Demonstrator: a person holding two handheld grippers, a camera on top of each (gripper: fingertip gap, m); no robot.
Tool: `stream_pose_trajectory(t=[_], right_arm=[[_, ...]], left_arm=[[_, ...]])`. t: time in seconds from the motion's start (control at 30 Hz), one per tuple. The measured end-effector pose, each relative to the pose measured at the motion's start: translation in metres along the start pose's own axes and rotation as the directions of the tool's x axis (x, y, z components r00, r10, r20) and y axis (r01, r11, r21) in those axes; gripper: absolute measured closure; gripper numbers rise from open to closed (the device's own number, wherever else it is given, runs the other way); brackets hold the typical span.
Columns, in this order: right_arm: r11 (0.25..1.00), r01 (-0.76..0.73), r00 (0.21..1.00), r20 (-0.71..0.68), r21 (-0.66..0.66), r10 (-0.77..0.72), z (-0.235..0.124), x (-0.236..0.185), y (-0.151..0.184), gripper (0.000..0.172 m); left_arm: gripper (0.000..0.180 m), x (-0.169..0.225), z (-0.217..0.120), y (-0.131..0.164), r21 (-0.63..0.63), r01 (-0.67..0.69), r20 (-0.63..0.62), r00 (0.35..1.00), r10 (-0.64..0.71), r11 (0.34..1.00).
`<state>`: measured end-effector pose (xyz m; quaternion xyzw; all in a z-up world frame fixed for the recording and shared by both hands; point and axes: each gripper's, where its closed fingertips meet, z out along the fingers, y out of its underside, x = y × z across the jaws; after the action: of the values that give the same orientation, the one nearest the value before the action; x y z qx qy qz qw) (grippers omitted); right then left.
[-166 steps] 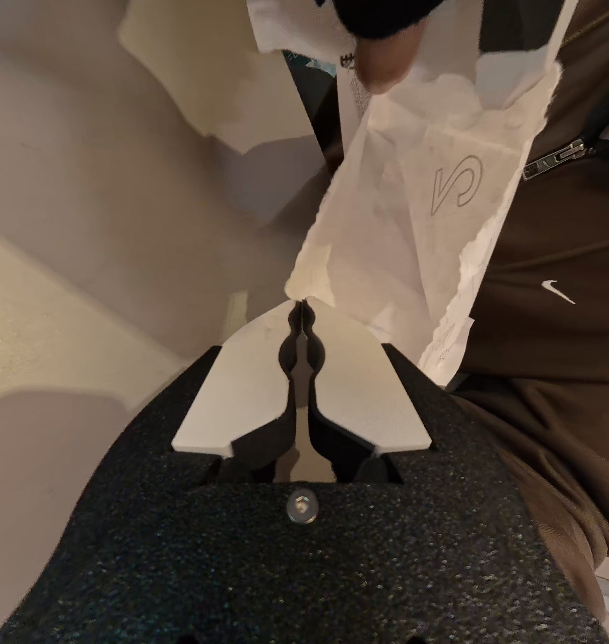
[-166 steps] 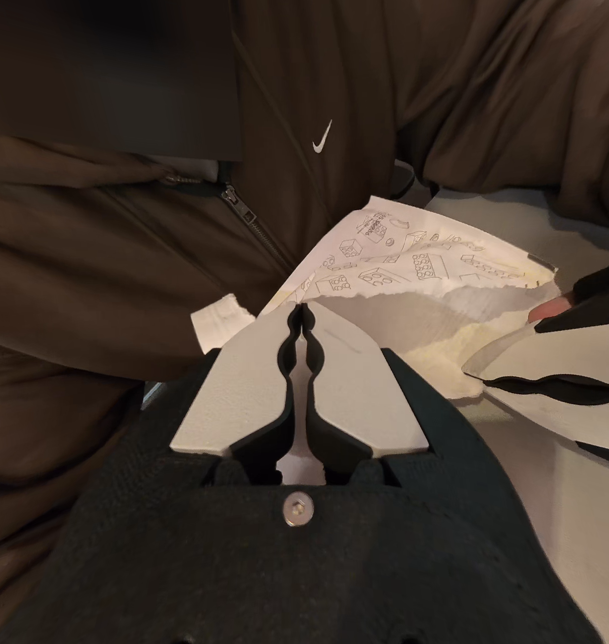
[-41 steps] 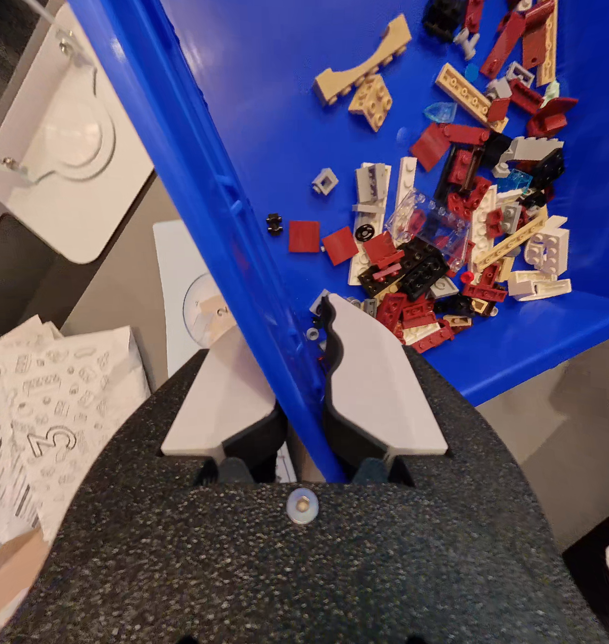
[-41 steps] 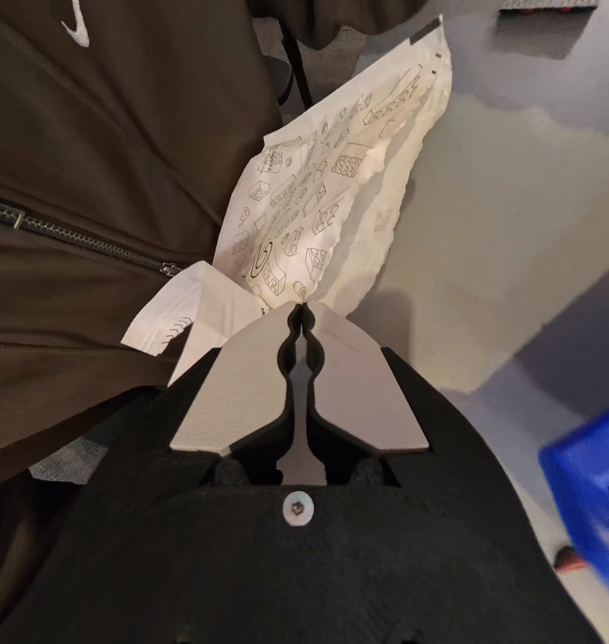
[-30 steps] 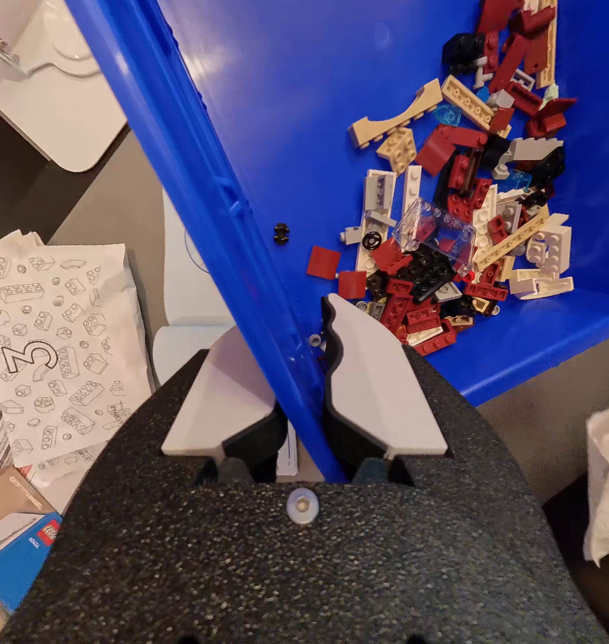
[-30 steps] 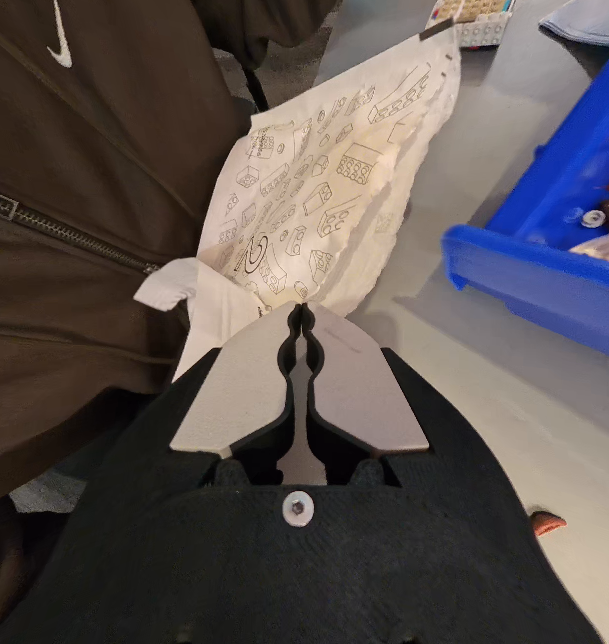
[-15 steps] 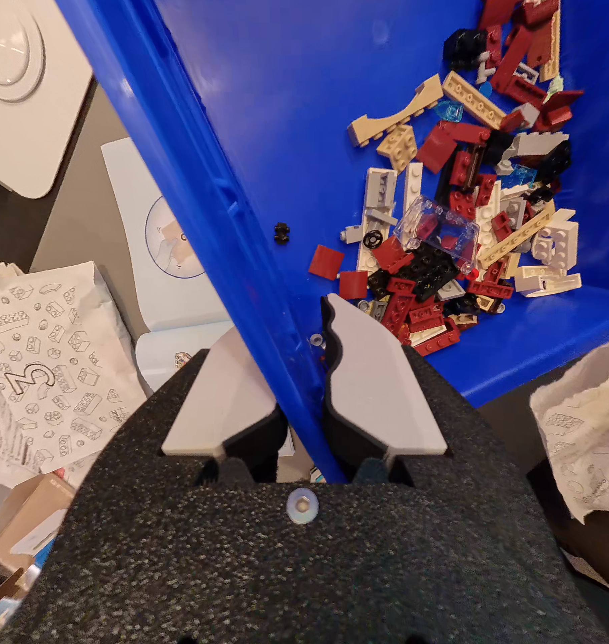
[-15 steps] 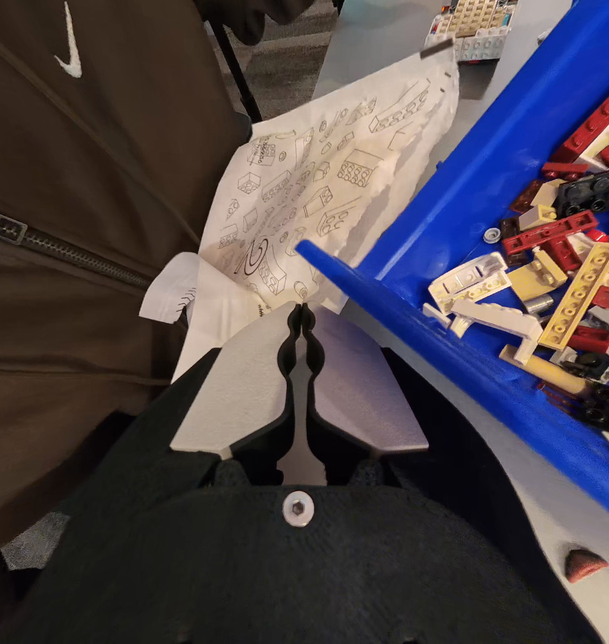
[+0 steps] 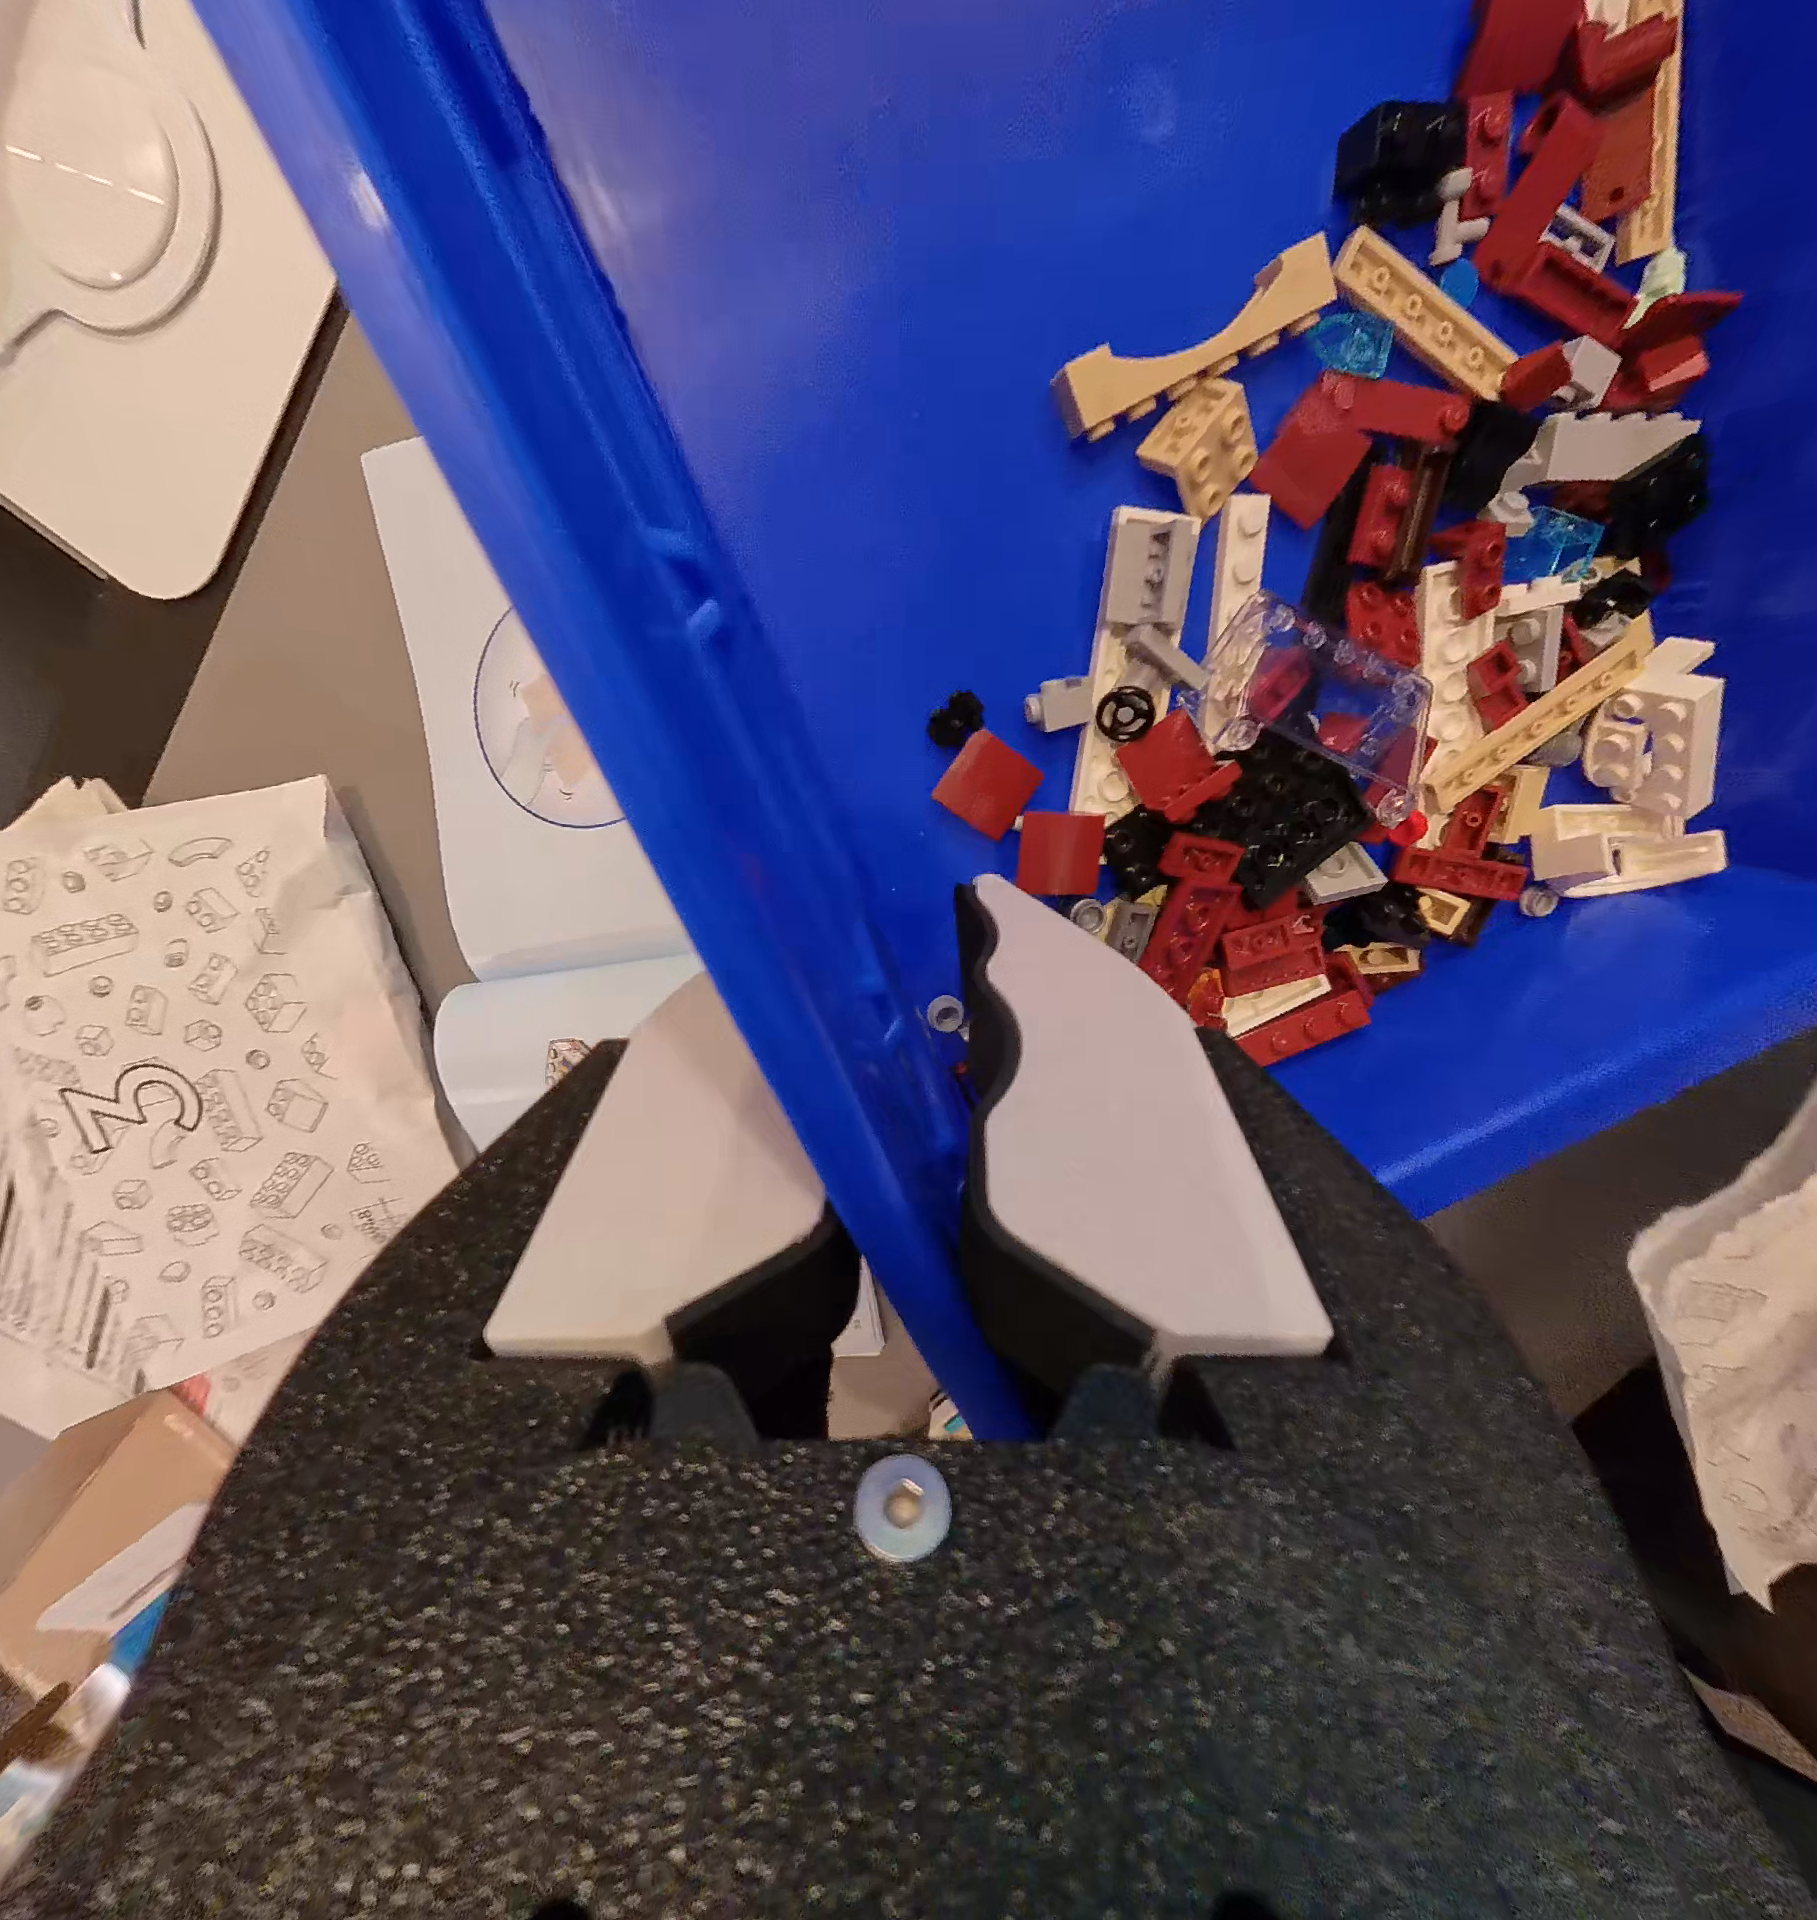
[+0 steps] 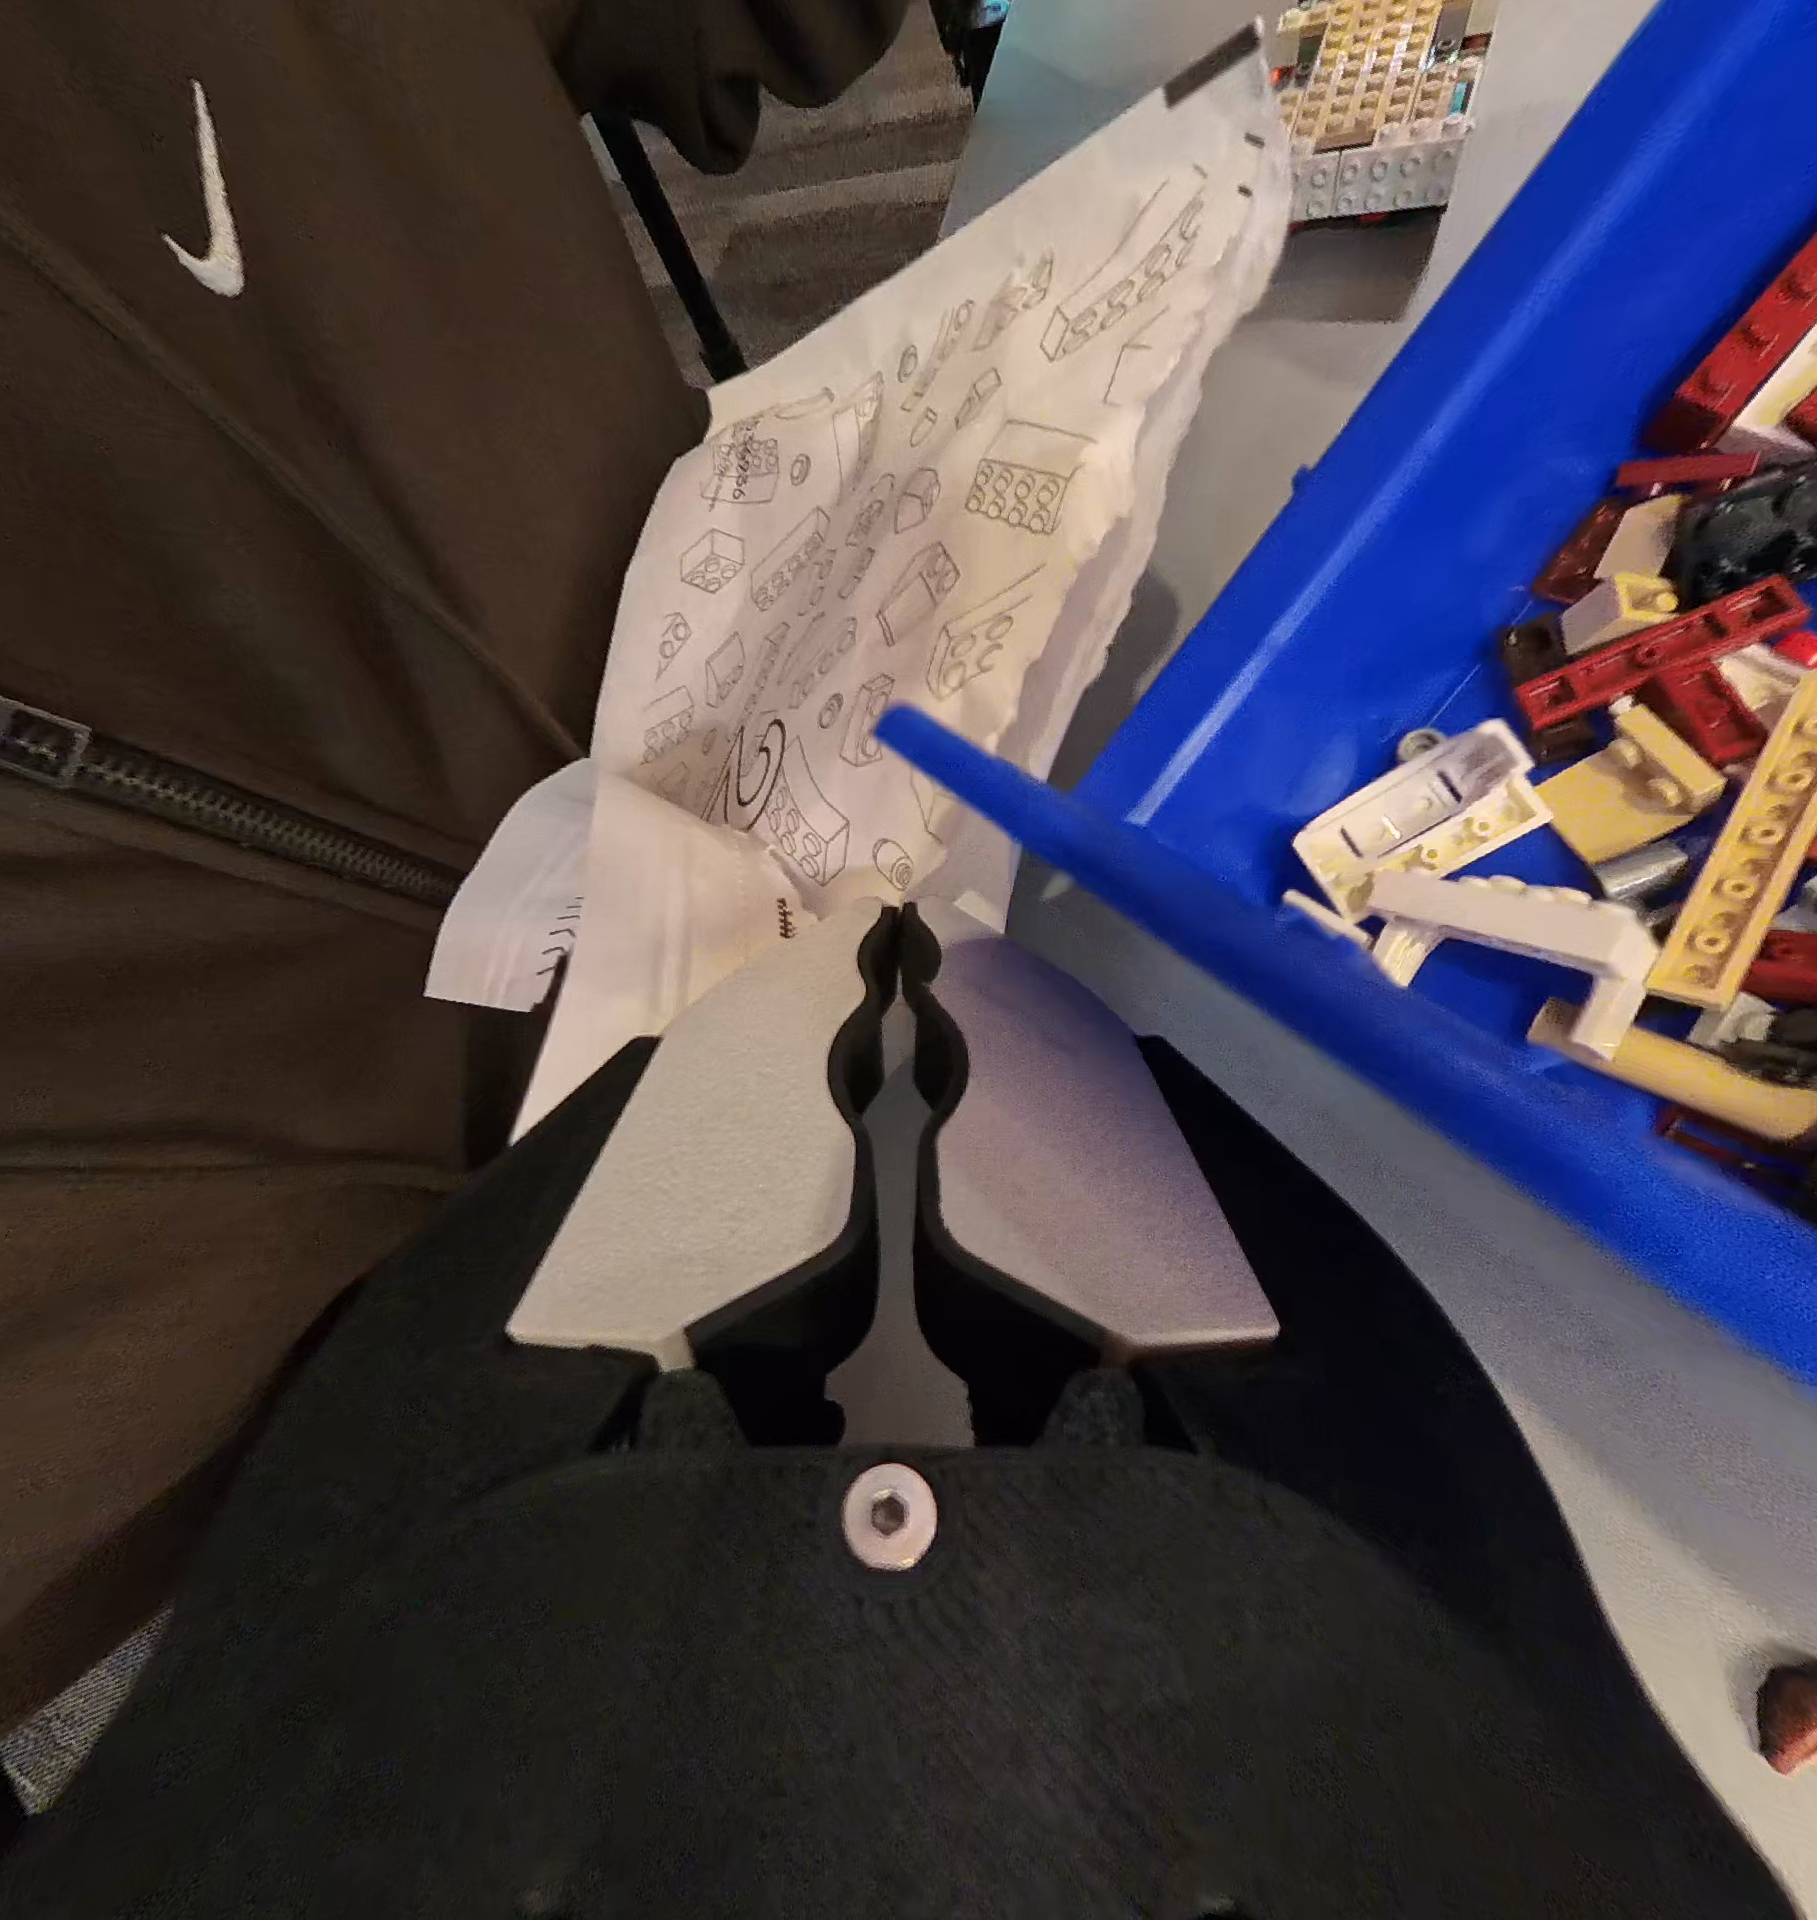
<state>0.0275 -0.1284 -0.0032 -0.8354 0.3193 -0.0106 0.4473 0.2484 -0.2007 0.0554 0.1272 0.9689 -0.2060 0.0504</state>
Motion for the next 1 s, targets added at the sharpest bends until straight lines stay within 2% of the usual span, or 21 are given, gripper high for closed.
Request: stream_pose_trajectory(t=[0.03,0.3,0.47,0.7,1.0], right_arm=[[1.0,-0.001,1.0,-0.003,-0.001,0.001,0.0,0.0,0.0,0.172],[1.0,-0.01,1.0,-0.016,-0.01,0.01,0.002,0.002,0.003,0.172],[1.0,-0.02,1.0,-0.007,0.002,0.02,0.003,0.002,0.002,0.172],[1.0,-0.004,1.0,-0.012,0.004,0.004,0.007,0.002,0.003,0.172],[0.998,-0.017,0.998,0.059,0.061,0.014,0.008,-0.008,-0.004,0.172]], left_arm=[[0.162,-0.001,0.0,0.0,0.007,0.012,-0.017,1.0,-0.012,1.0],[0.163,0.001,0.009,0.007,0.01,0.108,-0.231,0.968,-0.103,0.994],[0.163,0.011,0.018,0.011,-0.042,0.084,-0.306,0.947,-0.093,0.996],[0.163,0.019,0.034,0.015,-0.145,0.005,-0.304,0.951,-0.049,0.989],[0.164,0.016,0.042,0.021,-0.218,-0.019,-0.287,0.957,-0.045,0.976]])
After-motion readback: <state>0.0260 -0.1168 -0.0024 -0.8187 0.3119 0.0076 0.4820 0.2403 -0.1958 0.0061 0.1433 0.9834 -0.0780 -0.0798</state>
